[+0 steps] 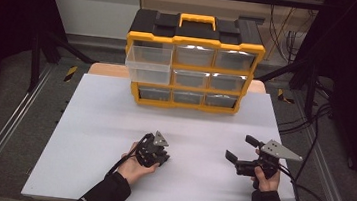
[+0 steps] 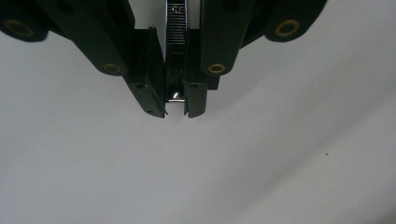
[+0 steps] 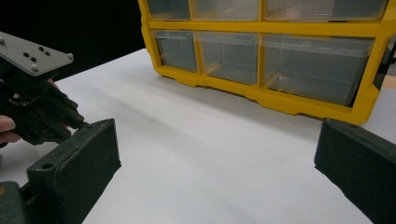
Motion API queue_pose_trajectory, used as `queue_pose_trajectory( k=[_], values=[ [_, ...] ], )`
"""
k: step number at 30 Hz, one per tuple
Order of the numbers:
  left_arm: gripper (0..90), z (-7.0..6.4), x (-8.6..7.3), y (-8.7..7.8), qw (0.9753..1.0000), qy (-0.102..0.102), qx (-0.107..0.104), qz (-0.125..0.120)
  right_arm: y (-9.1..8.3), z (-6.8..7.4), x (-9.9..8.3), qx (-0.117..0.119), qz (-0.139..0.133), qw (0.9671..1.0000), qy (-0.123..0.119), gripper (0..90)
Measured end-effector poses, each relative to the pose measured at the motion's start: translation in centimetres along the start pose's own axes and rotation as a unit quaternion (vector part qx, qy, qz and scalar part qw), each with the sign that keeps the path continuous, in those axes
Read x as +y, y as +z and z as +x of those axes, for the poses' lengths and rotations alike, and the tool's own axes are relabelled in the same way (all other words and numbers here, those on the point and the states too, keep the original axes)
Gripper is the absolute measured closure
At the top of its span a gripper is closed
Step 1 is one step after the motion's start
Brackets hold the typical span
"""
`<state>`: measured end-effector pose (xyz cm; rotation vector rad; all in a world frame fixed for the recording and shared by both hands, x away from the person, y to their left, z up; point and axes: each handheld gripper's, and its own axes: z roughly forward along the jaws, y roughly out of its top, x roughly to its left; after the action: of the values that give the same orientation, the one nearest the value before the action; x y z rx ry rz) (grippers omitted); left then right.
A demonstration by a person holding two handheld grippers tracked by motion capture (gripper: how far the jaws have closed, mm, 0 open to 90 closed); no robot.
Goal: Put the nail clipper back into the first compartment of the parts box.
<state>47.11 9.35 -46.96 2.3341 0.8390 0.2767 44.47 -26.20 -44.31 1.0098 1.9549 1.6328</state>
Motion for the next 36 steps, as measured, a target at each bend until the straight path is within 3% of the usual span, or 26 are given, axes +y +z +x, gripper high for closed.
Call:
queue_pose_trajectory(
  k=[10, 20, 30, 36],
  values=[
    [78.7, 0.2, 0.0, -0.3, 1.0000, -0.002, -0.007, -0.002, 0.0, 0.0, 0.0, -0.001, 0.000, 1.0000, 0.000, 0.4],
    [78.9, 0.5, 0.4, -1.9, 0.9996, -0.011, -0.012, -0.024, 0.0, 0.0, 0.0, 0.000, 0.000, 1.0000, 0.000, 0.4],
    [78.9, 1.2, 0.7, -4.1, 0.9983, -0.023, -0.013, -0.052, 0.1, 0.0, 0.0, 0.000, 0.002, 1.0000, 0.001, 0.4],
    [78.9, 1.4, 1.0, -6.1, 0.9963, -0.029, -0.013, -0.080, 0.2, -0.1, -0.1, -0.003, 0.010, 0.9999, 0.007, 0.4]
  ],
)
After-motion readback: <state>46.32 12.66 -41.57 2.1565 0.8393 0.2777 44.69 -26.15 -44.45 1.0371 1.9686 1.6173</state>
